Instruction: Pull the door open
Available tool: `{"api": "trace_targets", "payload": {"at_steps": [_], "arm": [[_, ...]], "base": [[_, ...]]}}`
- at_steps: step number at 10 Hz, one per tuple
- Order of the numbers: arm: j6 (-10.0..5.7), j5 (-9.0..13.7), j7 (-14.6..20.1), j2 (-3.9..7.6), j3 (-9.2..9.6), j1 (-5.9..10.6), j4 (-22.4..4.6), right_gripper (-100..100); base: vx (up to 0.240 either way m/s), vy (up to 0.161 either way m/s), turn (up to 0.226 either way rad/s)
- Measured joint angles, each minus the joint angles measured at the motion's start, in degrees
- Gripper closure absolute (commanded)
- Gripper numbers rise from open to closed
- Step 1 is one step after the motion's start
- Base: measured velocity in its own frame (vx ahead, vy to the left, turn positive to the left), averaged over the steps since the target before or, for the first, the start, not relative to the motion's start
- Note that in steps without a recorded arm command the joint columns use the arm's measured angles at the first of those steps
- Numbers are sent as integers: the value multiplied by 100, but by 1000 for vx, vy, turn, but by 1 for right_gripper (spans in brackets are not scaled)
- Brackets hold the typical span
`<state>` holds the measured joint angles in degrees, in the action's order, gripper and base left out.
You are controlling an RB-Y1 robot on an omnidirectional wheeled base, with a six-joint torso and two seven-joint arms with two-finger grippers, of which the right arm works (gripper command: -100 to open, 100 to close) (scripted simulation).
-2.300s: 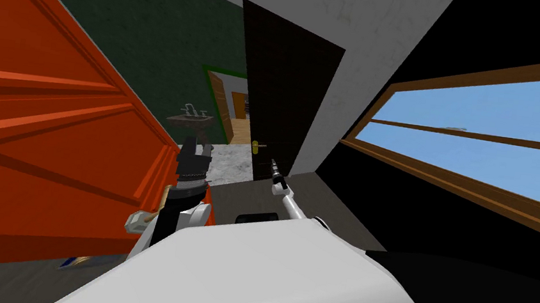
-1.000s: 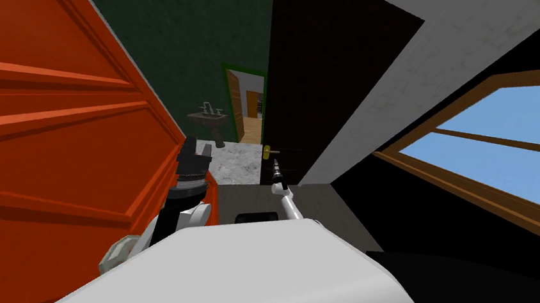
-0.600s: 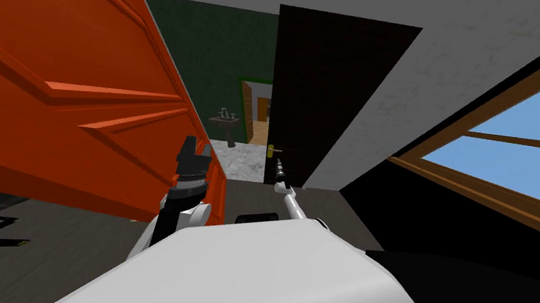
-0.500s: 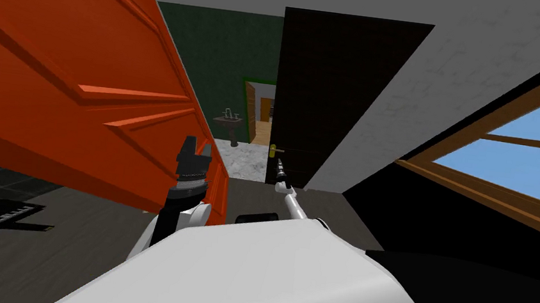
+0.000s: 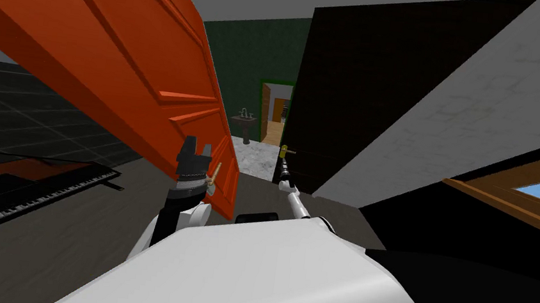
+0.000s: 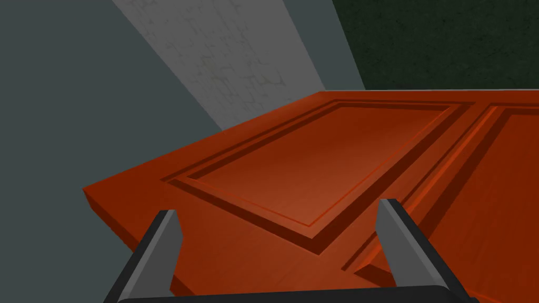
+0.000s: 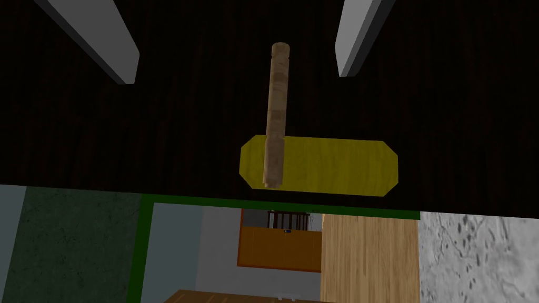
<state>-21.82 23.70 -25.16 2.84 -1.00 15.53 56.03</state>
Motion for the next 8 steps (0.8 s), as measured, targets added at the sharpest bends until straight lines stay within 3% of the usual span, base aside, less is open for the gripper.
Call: {"api": "trace_targets", "payload": {"at_steps": [1, 4, 5, 8], "arm": [[-45, 23, -12, 68, -119, 90, -112, -100], [-27, 53, -195, 65, -480, 127, -71, -100], [-25, 61, -243, 65, -570, 127, -62, -100], [-151, 92, -309, 85, -824, 285, -306, -100]], "base": [[-17, 30, 246], [23, 14, 288], [30, -11, 9], [60, -30, 260]]}}
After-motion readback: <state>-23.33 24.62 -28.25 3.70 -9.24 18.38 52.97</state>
